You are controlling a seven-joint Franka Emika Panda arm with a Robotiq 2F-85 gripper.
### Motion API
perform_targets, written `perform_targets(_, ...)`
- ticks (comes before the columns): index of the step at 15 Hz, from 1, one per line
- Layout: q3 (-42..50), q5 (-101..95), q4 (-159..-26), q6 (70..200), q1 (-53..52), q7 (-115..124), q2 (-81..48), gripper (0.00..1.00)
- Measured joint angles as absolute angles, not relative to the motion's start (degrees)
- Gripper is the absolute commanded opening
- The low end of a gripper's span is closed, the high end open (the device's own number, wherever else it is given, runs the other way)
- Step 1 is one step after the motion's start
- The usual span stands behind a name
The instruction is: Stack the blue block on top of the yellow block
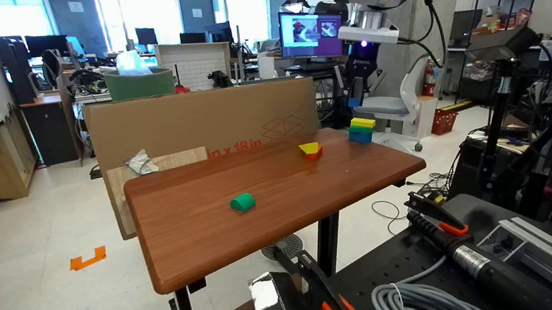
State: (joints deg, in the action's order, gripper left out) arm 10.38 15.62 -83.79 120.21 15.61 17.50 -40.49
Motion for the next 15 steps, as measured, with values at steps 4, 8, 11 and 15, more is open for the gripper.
perform_targets(4,10.59,14.18,-84.66,120.2,15.6,17.5,-40.59,0.09)
perform_targets(8,10.84,12.24,-85.8,120.2,15.57,17.5,-40.87,0.09)
perform_targets(11,11.11,10.76,-86.08,120.2,15.55,17.5,-41.35,0.09)
perform_targets(15,11.36,9.35,-86.05,120.22,15.3,17.59,-41.89,0.66)
